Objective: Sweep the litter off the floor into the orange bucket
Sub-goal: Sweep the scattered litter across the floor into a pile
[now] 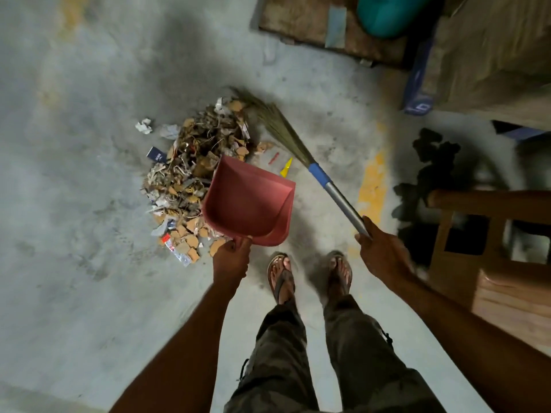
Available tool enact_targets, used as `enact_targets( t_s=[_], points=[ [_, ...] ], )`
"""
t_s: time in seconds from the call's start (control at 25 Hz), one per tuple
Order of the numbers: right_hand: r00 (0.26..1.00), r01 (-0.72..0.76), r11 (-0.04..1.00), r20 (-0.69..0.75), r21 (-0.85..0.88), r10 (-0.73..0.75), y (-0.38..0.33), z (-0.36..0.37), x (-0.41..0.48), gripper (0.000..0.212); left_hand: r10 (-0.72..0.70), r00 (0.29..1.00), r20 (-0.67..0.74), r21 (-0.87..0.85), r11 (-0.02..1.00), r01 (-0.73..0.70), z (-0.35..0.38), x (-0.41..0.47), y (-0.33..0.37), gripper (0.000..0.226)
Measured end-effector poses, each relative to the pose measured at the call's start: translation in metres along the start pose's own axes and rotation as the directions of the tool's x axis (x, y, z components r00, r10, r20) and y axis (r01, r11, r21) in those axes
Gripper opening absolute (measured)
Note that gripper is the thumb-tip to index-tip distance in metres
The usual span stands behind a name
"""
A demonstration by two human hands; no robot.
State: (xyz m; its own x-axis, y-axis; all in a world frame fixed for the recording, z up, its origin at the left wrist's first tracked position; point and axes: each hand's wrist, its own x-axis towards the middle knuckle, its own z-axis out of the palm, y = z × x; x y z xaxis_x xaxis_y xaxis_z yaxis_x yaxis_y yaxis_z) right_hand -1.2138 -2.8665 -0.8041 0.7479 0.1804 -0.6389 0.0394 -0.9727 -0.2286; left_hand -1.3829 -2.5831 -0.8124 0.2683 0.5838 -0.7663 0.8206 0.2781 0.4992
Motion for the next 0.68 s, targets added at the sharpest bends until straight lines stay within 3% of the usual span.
enact_targets(
  t_s=[0.12,0.28,0.48,0.68],
  points=[
    [0.993,-0.071,0.997,-0.100,-0.037,0.067,0.034,-0.028,0.025,0.052,0.018,1.000,0.002,-0.035,0.999,-0.018,0.032,0.008,0.040,0.049],
    [0.987,-0.143,0.990,-0.069,0.011,0.143,0.033,-0.059,0.146,0.038,-0.004,0.999,-0.041,-0.144,0.990,-0.002,0.079,0.039,0.079,0.043],
    [0.994,0.093,0.990,-0.055,-0.103,-0.099,-0.038,-0.090,0.294,0.028,-0.039,0.994,-0.102,-0.227,0.974,0.014,0.117,0.077,0.092,0.038],
    [0.980,0.196,0.975,0.006,-0.100,-0.197,-0.094,-0.096,0.326,0.028,-0.074,0.986,-0.149,-0.199,0.979,0.044,0.113,0.086,0.082,0.045]
  ],
)
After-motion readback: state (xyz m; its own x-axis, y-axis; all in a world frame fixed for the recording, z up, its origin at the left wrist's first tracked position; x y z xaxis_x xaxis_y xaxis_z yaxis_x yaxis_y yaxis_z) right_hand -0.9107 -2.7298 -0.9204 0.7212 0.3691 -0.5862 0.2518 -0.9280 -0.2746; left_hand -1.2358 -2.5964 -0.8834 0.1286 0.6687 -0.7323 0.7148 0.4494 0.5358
